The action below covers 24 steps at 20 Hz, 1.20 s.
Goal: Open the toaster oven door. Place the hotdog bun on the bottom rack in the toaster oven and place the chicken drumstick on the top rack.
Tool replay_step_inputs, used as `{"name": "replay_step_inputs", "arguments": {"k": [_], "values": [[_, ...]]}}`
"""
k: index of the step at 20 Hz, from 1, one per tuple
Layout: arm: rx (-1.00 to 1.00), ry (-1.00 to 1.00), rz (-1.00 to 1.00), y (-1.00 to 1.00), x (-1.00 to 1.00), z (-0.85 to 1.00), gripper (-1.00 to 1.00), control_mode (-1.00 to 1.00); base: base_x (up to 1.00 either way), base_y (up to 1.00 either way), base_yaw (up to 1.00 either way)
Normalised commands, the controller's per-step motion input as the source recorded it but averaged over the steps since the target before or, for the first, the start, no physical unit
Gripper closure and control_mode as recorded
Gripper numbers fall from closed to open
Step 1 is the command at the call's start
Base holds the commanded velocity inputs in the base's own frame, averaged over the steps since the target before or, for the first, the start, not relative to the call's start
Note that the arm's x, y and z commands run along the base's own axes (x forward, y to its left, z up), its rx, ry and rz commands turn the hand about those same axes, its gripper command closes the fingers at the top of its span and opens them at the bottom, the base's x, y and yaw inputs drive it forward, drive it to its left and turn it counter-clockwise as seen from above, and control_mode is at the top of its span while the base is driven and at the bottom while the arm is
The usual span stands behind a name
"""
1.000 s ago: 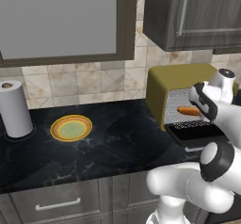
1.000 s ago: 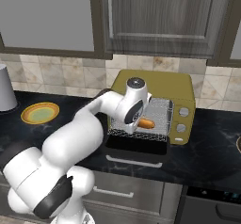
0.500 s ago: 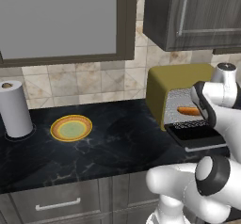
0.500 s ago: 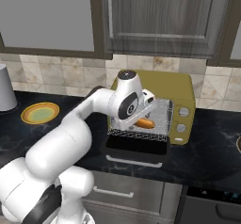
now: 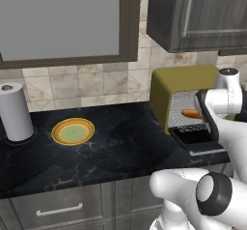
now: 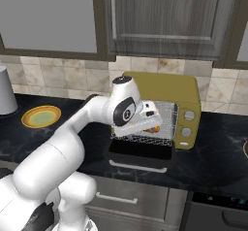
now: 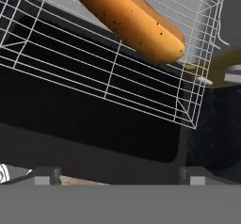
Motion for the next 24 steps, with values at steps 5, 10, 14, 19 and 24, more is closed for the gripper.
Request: {"name": "replay_step_inputs", "arguments": {"k": [5, 10, 14, 19, 24], "values": [[0.17, 0.0, -0.21, 0.11, 0.0, -0.22, -1.0, -1.0, 0.0, 0.0, 0.0], [0.19, 0.0, -0.08, 0.09, 0.04, -0.26, -1.0, -1.0, 0.0, 0.0, 0.0], [0.12, 0.0, -0.1, 0.12, 0.09, -0.29, -1.0, -1.0, 0.0, 0.0, 0.0], [0.11, -0.02, -0.07, 0.09, 0.19, -0.26, -1.0, -1.0, 0.0, 0.0, 0.0], [0.08, -0.03, -0.01, 0.05, 0.14, -0.29, -1.0, -1.0, 0.0, 0.0, 0.0]]}}
